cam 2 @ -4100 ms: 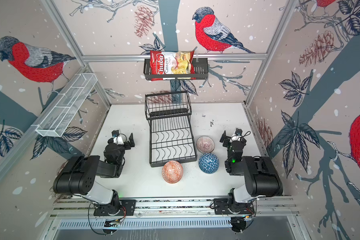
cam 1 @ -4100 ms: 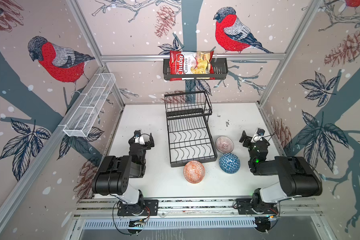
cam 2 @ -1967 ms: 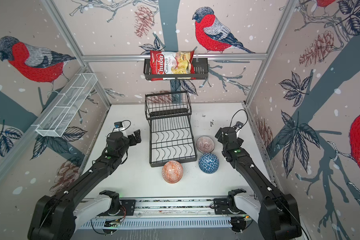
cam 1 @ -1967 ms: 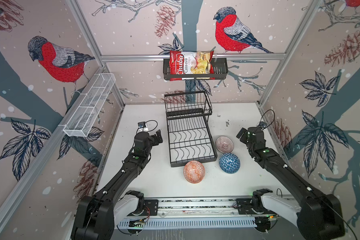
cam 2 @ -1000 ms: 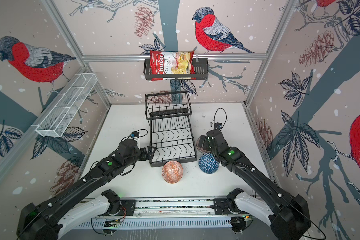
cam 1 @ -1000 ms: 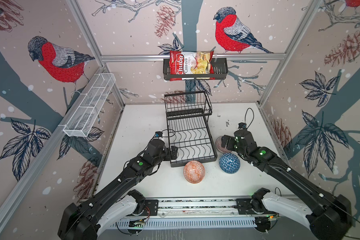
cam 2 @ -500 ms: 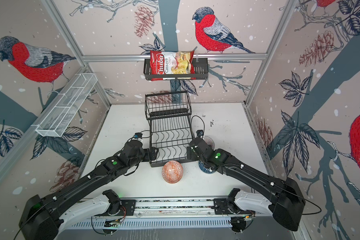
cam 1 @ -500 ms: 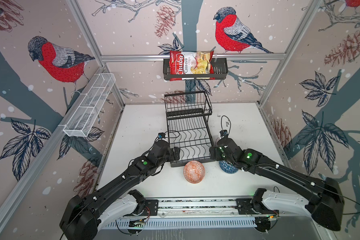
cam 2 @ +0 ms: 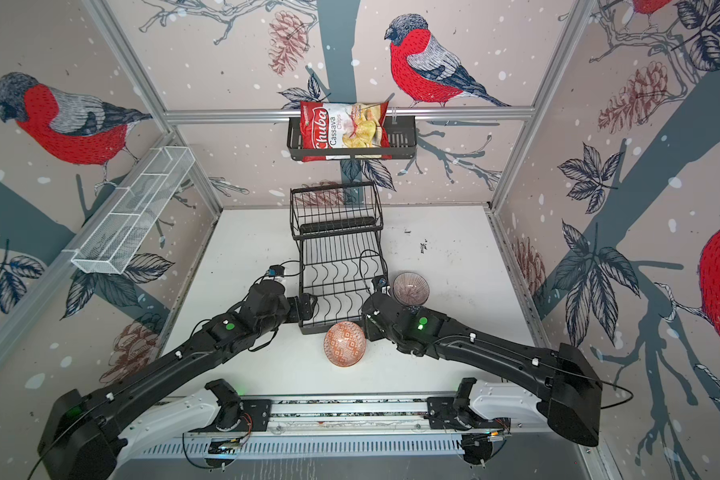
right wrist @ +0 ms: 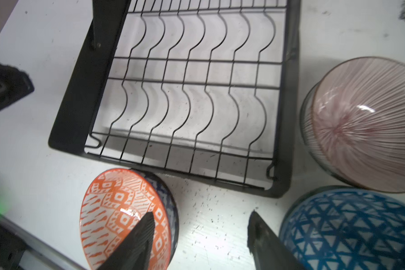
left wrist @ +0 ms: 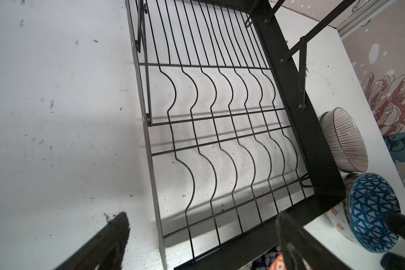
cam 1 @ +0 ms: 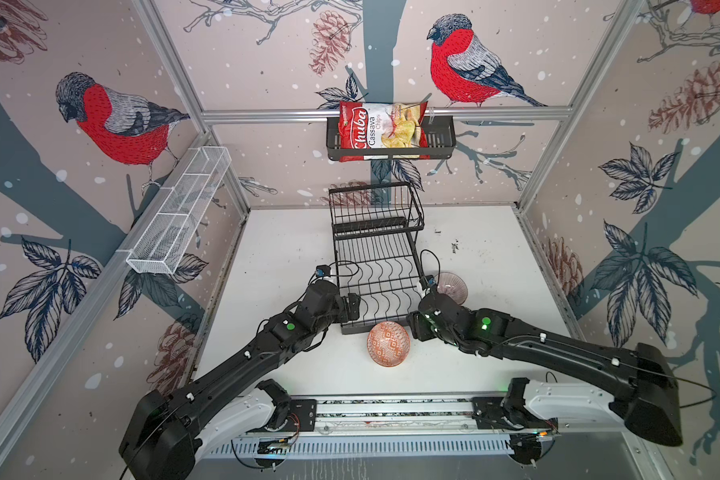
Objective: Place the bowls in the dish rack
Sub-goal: 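Close the right gripper on the rim of the orange-patterned bowl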
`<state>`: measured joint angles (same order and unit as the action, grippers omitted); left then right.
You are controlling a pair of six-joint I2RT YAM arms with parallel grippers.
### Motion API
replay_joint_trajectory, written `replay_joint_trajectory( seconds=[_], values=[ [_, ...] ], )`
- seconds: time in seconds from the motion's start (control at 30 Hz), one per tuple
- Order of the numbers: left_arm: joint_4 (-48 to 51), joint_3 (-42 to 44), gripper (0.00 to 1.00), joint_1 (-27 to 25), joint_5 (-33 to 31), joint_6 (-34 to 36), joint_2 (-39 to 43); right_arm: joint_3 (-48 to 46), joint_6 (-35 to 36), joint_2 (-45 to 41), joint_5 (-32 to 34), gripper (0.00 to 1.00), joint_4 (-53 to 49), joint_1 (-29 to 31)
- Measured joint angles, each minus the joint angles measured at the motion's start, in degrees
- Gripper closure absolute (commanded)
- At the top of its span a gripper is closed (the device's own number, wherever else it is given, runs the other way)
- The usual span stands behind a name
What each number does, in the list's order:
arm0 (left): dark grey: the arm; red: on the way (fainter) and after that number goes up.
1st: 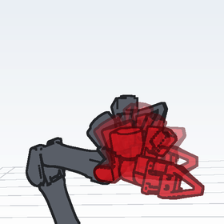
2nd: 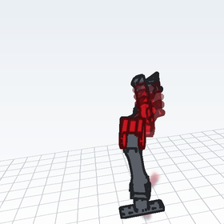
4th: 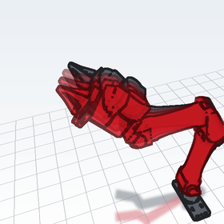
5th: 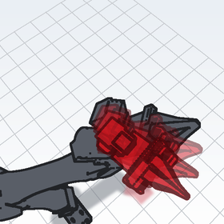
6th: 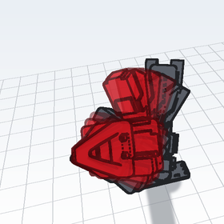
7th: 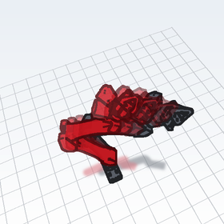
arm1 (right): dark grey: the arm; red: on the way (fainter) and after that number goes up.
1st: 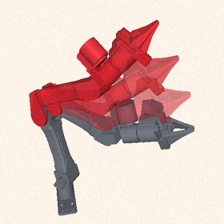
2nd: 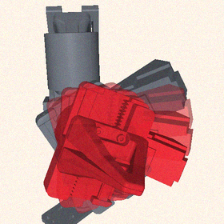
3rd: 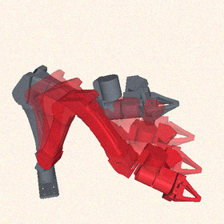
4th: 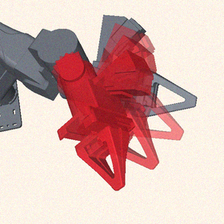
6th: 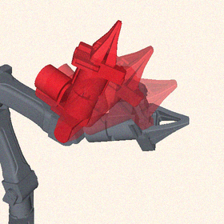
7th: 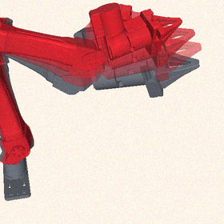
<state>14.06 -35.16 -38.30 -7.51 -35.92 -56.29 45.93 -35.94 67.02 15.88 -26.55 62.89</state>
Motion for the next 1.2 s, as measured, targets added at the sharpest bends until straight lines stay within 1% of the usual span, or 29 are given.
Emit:
replay_joint_trajectory(
  seconds=[0.13,0.4,0.67,0.77,1.2],
  values=[
    [-0.52,0.31,0.03,0.0,0.0,0.0,0.26,-0.22,-0.37,1.53,-0.26,0.43,0.66,1.64],
    [-1.84,0.63,0.03,0.0,0.0,-0.02,0.44,0.11,-1.51,7.54,-0.46,0.56,2.03,3.96],
    [-2.08,1.29,0.03,0.0,-0.15,-0.02,0.52,2.27,-1.7,12.7,1.29,0.68,2.29,5.38],
    [-2.25,1.7,0.03,0.0,-0.2,-0.02,0.76,2.49,-1.7,13.81,1.84,0.73,2.27,5.66],
    [-2.23,1.9,0.03,0.0,-0.66,-0.02,0.79,3.72,-1.7,14.75,4.11,0.85,1.88,6.8]
  ],
)
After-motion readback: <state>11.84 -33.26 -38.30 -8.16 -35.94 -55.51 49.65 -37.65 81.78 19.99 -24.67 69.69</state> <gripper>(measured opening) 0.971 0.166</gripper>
